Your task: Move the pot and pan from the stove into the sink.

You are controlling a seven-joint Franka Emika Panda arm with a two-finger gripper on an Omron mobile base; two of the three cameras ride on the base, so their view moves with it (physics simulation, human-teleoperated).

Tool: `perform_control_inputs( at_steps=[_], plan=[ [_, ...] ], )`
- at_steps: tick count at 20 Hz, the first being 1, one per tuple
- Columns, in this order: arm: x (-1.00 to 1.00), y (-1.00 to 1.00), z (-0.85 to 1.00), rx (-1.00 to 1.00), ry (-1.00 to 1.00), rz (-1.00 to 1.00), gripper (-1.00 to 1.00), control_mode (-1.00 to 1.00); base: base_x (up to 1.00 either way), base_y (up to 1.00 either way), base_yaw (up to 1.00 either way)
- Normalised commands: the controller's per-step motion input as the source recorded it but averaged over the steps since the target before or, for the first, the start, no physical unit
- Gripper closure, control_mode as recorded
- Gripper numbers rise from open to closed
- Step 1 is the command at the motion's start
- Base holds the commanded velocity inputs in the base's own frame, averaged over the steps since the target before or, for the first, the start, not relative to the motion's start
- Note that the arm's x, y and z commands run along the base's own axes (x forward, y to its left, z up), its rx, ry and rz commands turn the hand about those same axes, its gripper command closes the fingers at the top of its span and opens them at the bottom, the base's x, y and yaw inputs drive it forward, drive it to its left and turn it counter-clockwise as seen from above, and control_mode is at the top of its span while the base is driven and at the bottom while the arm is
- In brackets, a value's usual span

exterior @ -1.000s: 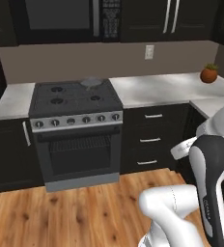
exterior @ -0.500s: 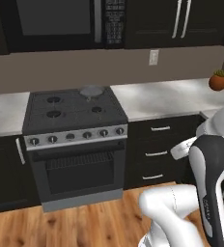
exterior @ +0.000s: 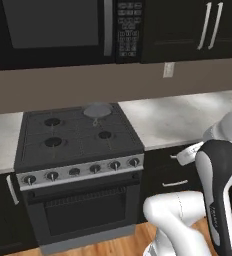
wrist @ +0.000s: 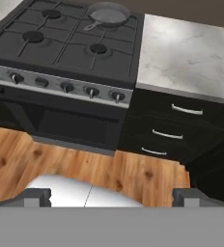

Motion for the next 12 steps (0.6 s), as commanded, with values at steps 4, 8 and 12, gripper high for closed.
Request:
perform_control_inputs(
  at_steps=[4,8,12],
  plan=[
    [0.00,0.00,0.00,0.00,0.00,0.00,-1.00,1.00,0.76,0.36,-0.07],
    [0.00,0.00,0.00,0.00,0.00,0.00,-1.00,1.00,0.63,0.34,-0.06],
    [0.00,0.00,0.00,0.00,0.00,0.00,-1.00,1.00,0.23,0.13,-0.04]
  ],
)
